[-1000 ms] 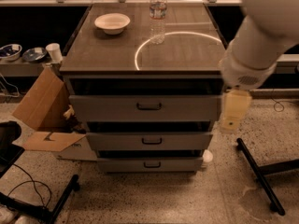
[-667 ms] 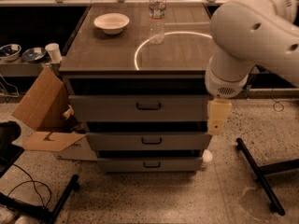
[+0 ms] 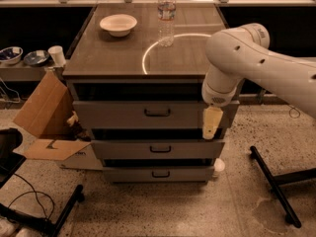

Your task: Open top drawer

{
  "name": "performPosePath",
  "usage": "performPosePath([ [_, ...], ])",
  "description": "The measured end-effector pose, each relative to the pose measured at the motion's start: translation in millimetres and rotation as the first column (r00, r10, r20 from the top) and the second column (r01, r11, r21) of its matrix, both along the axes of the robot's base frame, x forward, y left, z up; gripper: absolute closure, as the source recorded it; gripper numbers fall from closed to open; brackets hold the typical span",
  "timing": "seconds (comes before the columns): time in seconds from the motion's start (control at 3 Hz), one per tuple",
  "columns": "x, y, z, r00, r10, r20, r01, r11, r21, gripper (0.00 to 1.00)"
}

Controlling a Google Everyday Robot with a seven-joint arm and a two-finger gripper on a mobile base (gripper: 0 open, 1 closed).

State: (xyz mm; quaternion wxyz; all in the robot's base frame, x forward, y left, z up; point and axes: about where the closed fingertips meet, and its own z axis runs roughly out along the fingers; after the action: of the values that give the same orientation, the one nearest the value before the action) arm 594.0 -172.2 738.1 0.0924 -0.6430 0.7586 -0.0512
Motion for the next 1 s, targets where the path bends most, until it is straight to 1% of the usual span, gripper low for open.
performPosePath([
  [0.33,19,19,-32,0.9994,0.013,-0.033,-0.012,0.999,0.047,0.00],
  [0.67,27,36,-65,0.9956,0.027,-0.090,-0.021,0.998,0.067,0.00],
  [1.0,24,41,-89,0.9905,0.029,-0.134,-0.018,0.997,0.075,0.16],
])
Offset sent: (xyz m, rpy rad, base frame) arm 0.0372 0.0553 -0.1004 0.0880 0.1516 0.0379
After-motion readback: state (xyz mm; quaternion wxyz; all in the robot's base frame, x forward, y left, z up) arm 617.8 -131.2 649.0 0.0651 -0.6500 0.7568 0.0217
